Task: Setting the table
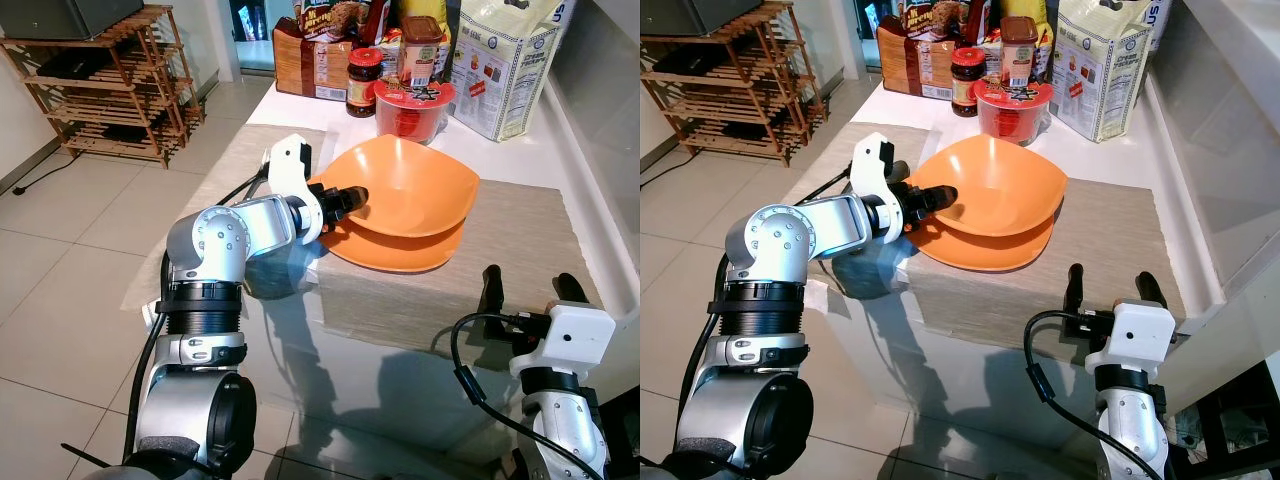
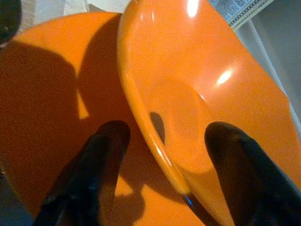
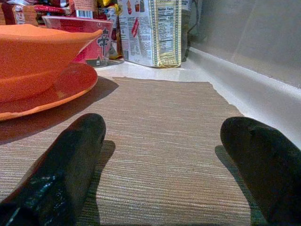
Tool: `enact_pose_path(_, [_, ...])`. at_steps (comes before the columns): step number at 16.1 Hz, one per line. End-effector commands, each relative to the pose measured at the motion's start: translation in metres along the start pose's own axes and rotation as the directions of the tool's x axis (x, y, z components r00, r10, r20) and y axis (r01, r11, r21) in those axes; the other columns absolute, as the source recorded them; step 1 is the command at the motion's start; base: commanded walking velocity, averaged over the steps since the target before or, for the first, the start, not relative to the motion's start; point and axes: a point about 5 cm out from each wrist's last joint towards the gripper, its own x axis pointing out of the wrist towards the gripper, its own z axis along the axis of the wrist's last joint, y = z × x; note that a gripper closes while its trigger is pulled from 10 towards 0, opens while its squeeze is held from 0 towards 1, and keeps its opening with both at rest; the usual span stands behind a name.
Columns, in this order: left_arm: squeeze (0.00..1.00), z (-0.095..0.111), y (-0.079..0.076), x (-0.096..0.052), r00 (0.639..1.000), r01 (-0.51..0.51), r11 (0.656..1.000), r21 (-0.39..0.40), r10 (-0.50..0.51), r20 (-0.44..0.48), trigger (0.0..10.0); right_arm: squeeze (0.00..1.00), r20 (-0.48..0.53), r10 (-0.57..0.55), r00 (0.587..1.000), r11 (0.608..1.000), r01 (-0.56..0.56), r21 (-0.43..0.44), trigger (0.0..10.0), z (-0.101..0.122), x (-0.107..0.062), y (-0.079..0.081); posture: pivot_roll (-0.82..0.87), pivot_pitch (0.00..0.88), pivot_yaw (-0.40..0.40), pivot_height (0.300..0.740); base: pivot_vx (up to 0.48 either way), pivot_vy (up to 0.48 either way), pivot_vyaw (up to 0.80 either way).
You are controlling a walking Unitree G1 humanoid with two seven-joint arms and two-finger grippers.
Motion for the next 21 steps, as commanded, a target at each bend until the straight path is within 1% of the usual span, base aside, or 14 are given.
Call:
enact_pose_path(1, [0.00, -0.001, 0.001, 0.001, 1.000, -0.020, 0.999, 0.025, 0.020, -0.005, 0.0, 0.00, -0.088, 0.018, 0.996, 1.000, -0.020, -0.021, 10.0, -0.013, -0.005, 0.001, -0.12, 0.002, 0.059, 0.740, 0.000, 0.000, 0.00])
enact_pose_path(3, [0.00, -0.003, 0.002, 0.002, 1.000, -0.025, 0.999, 0.036, 0.025, -0.014, 0.0, 0.00, -0.091, 0.019, 0.996, 1.000, -0.021, -0.023, 10.0, -0.014, -0.006, 0.001, -0.12, 0.000, 0.058, 0.740, 0.000, 0.000, 0.00])
enact_pose_path(5, [0.00, -0.007, 0.004, 0.003, 0.999, -0.037, 0.997, 0.064, 0.039, -0.030, 0.0, 0.00, -0.093, 0.020, 0.995, 0.999, -0.023, -0.024, 10.0, -0.014, -0.005, 0.000, -0.12, 0.000, 0.057, 0.740, 0.000, 0.000, 0.00])
enact_pose_path(7, [0.00, -0.009, 0.008, 0.003, 0.998, -0.049, 0.996, 0.071, 0.051, -0.026, 0.0, 0.00, -0.094, 0.021, 0.995, 0.999, -0.023, -0.026, 10.0, -0.014, -0.005, 0.000, -0.12, 0.000, 0.057, 0.740, 0.000, 0.000, 0.00])
enact_pose_path(9, [0.00, -0.002, 0.009, 0.001, 0.998, -0.042, 0.997, 0.064, 0.039, 0.047, 0.0, 0.00, -0.098, 0.021, 0.995, 0.999, -0.024, -0.025, 10.0, -0.015, -0.005, 0.000, -0.12, 0.000, 0.057, 0.740, 0.000, 0.000, 0.00])
enact_pose_path(11, [0.00, 0.001, 0.009, 0.000, 0.996, -0.036, 0.998, 0.057, 0.031, 0.083, 0.0, 0.00, -0.100, 0.022, 0.995, 0.999, -0.024, -0.025, 10.0, -0.015, -0.005, 0.001, -0.12, 0.000, 0.057, 0.740, 0.000, 0.000, 0.00])
enact_pose_path(12, [0.00, 0.007, 0.006, -0.002, 0.990, -0.011, 0.998, 0.068, 0.001, 0.139, 0.0, 0.00, -0.103, 0.020, 0.994, 0.999, -0.023, -0.024, 10.0, -0.016, -0.005, 0.001, -0.12, 0.000, 0.058, 0.740, 0.000, 0.000, 0.00])
enact_pose_path(16, [0.00, 0.007, 0.004, -0.002, 0.987, 0.000, 0.998, 0.058, -0.009, 0.158, 0.0, 0.00, -0.107, 0.020, 0.994, 0.999, -0.023, -0.022, 10.0, -0.017, -0.006, 0.001, -0.12, 0.000, 0.058, 0.740, 0.000, 0.000, 0.00])
enact_pose_path(21, [0.00, 0.007, 0.001, -0.002, 0.985, 0.008, 0.997, 0.073, -0.021, 0.169, 0.0, 0.00, -0.113, 0.020, 0.993, 1.000, -0.023, -0.022, 10.0, -0.018, -0.006, 0.001, -0.12, 0.001, 0.059, 0.740, 0.000, 0.000, 0.00])
